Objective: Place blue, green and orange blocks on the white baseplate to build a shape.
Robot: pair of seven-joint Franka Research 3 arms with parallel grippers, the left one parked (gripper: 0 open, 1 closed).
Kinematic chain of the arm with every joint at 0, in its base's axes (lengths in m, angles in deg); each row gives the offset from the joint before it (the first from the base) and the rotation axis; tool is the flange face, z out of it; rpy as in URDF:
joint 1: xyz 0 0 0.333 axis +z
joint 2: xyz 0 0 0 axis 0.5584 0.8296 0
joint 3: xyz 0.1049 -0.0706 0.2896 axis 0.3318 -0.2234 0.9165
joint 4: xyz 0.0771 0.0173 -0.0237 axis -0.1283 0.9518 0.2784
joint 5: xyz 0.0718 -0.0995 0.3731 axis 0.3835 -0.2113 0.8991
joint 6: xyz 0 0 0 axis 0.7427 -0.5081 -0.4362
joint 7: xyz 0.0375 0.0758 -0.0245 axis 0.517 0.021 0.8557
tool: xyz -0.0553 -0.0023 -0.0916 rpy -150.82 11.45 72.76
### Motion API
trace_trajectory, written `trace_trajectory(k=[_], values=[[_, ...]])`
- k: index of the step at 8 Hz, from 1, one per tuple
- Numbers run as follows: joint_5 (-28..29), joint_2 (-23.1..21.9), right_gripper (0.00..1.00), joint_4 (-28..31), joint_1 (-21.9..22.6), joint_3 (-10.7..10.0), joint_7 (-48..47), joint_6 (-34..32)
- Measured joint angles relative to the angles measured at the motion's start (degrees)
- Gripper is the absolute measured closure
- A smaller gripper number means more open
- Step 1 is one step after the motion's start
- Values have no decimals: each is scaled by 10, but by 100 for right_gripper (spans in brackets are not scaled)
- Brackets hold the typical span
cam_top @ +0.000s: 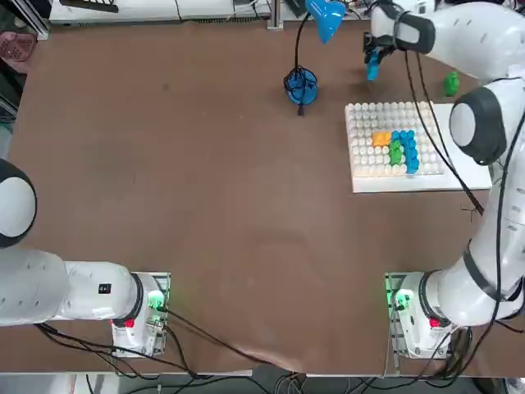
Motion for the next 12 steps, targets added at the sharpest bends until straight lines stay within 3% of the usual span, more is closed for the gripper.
trace_trajectory(k=[2, 7, 12], values=[[1, -39, 63, 69, -36, 1, 80, 1], [1, -167, 63, 305, -36, 11, 89, 112], [1, -198, 63, 385, -36, 11, 89, 156]])
